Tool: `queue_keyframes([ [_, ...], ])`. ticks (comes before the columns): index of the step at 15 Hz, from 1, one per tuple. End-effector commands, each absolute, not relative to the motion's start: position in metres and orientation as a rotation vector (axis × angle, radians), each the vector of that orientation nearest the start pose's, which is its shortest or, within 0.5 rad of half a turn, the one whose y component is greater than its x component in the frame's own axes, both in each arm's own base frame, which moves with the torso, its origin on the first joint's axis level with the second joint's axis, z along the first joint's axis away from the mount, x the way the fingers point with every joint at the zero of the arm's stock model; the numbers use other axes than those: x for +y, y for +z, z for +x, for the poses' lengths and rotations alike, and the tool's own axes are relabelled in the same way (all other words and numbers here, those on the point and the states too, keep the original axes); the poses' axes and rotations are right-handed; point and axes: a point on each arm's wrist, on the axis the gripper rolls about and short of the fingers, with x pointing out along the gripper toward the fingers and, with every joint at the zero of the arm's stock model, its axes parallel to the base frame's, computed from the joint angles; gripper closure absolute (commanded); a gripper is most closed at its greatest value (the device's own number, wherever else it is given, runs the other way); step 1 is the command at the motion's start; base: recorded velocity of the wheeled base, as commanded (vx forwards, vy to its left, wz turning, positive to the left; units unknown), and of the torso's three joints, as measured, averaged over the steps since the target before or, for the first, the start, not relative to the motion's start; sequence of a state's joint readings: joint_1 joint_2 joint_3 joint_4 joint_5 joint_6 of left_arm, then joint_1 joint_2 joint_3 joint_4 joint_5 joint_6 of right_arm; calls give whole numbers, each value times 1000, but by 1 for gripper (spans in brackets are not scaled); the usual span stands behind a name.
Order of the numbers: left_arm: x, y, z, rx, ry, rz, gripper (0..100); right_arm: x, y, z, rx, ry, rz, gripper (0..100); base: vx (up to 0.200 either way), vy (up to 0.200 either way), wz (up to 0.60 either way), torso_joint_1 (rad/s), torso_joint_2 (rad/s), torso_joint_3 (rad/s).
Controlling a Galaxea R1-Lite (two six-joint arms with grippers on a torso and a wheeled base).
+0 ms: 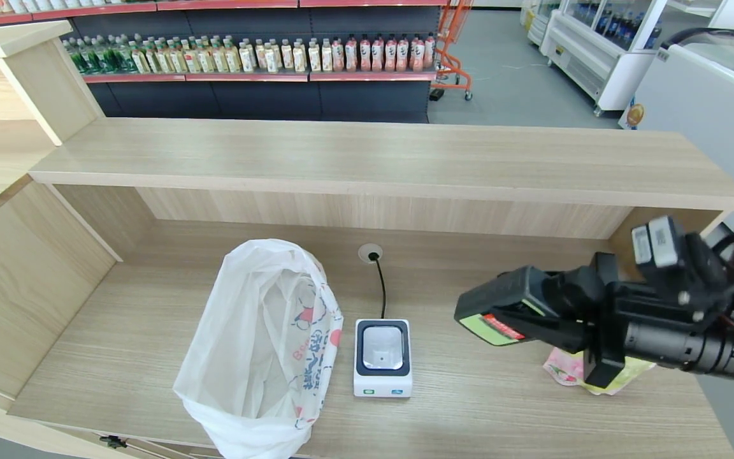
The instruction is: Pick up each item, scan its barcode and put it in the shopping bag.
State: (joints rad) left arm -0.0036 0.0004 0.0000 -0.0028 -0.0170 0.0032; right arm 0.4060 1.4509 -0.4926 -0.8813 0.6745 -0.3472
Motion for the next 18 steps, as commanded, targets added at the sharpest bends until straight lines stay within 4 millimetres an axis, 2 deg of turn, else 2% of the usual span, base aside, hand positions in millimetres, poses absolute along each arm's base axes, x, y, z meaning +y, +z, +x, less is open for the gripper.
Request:
queue_keyframes([
  [1,0,76,-23,-2,-21,3,0,83,213,180,198,821,352,100,0,0,0,0,0,0],
  [3,0,76,-23,-2,-20,3,0,81,205,178,370,750,535,100,0,0,0,0,0,0],
  [5,0,76,-23,-2,-20,3,0,82,201,177,443,728,647,100,0,0,0,0,0,0],
  [10,0,76,-23,-2,-21,3,0,92,181,201,507,674,634,100,0,0,0,0,0,0],
  [18,0,76,-23,-2,-20,6,0,100,170,204,553,686,624,100,0,0,0,0,0,0],
])
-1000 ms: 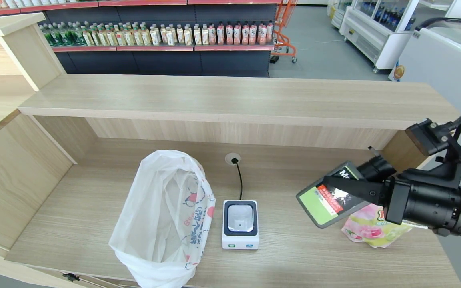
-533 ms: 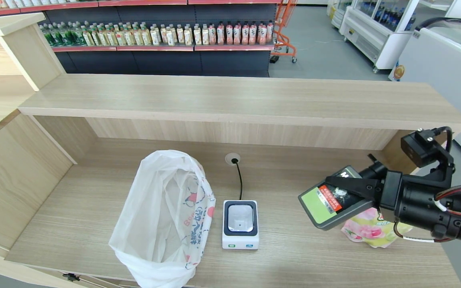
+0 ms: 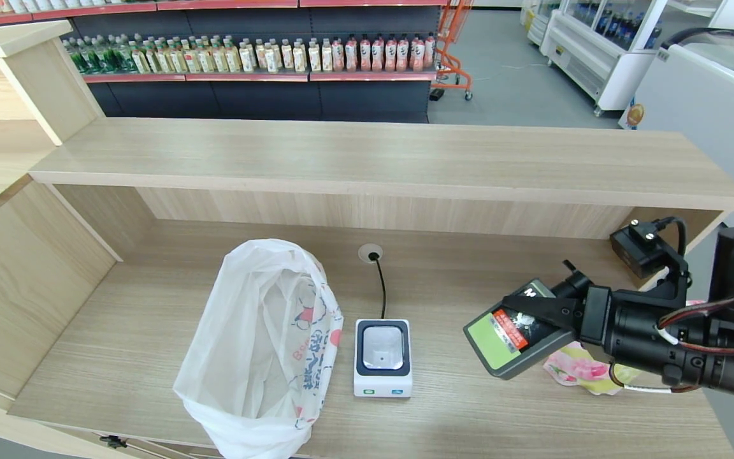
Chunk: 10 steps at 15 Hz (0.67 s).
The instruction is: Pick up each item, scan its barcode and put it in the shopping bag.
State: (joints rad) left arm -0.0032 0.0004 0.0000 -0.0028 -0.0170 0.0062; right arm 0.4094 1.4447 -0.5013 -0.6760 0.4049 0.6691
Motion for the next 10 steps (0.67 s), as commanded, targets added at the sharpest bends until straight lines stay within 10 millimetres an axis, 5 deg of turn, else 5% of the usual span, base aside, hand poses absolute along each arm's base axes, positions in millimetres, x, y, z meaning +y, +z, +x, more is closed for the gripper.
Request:
queue_keyframes([
  [1,0,76,-23,-2,-20,5,0,102,168,205,563,689,619,100,0,0,0,0,0,0],
  [3,0,76,-23,-2,-20,3,0,106,168,204,568,705,611,100,0,0,0,0,0,0],
  [10,0,76,-23,-2,-20,3,0,114,163,212,548,705,523,100,0,200,0,2,0,2],
])
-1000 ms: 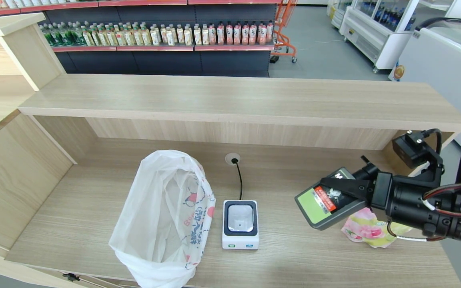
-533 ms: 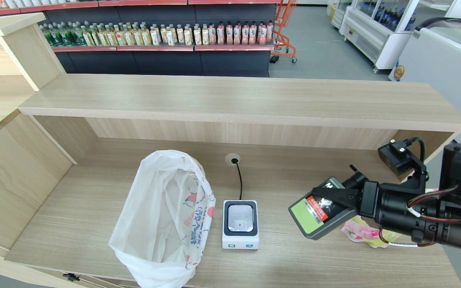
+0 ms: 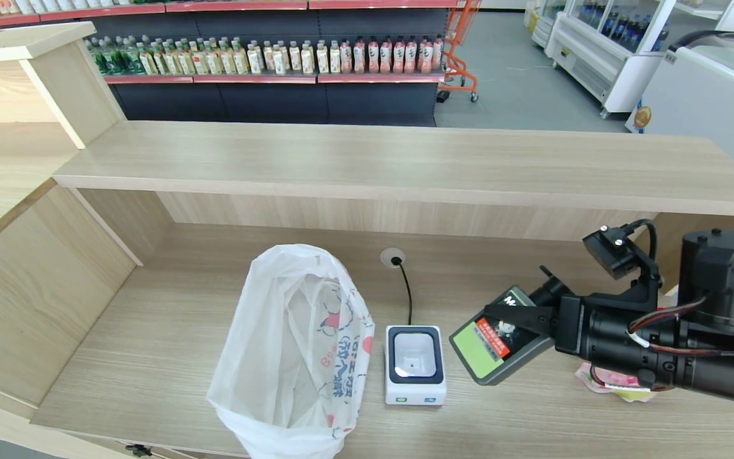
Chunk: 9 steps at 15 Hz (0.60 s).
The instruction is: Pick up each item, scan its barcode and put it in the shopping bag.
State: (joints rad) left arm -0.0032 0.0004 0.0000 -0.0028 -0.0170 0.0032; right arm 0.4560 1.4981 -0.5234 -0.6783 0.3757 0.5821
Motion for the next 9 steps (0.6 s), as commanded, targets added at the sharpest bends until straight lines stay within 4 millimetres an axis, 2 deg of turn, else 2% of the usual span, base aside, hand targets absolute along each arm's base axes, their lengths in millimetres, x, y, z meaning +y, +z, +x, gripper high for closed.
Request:
queue_keyframes([
  [1,0,76,-23,-2,-20,3,0,116,161,216,540,693,494,100,0,200,0,-7,2,12],
  [5,0,76,-23,-2,-20,5,0,123,141,237,551,558,412,100,0,200,0,2,5,6],
  [8,0,76,-23,-2,-20,5,0,129,131,250,570,541,380,100,0,200,0,4,4,1],
  [9,0,76,-23,-2,-20,5,0,131,129,253,572,540,373,100,0,0,0,0,0,0],
])
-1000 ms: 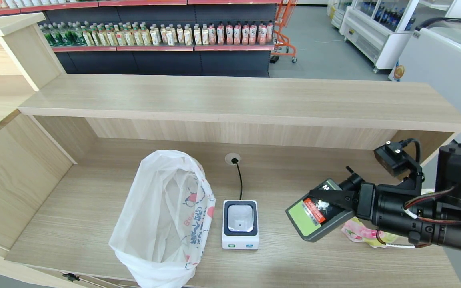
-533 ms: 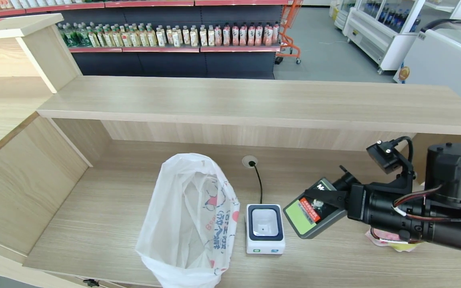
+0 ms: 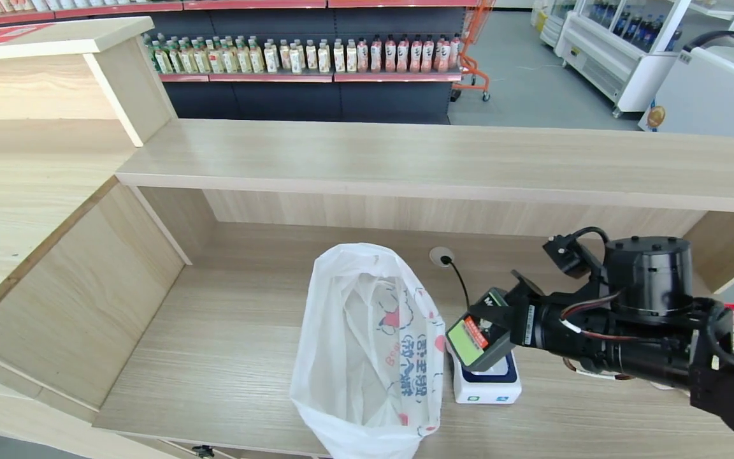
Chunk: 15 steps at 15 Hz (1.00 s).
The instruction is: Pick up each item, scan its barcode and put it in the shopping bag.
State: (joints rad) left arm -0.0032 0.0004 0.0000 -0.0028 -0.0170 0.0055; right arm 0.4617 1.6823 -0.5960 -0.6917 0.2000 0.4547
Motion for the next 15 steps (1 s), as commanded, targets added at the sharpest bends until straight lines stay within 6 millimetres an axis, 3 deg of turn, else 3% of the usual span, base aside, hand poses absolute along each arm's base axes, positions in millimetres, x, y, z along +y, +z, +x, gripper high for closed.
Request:
queue_keyframes([
  [1,0,76,-23,-2,-20,6,0,136,124,262,578,541,351,100,0,0,0,0,0,0],
  [5,0,76,-23,-2,-20,6,0,140,104,277,594,526,230,100,0,0,0,0,0,0],
  [10,0,76,-23,-2,-20,5,0,149,90,297,541,505,225,100,0,0,0,0,0,0],
  [13,0,76,-23,-2,-20,5,0,148,96,293,524,510,210,100,0,0,0,0,0,0],
  [15,0,76,-23,-2,-20,6,0,143,111,279,493,522,210,100,0,0,0,0,0,0],
])
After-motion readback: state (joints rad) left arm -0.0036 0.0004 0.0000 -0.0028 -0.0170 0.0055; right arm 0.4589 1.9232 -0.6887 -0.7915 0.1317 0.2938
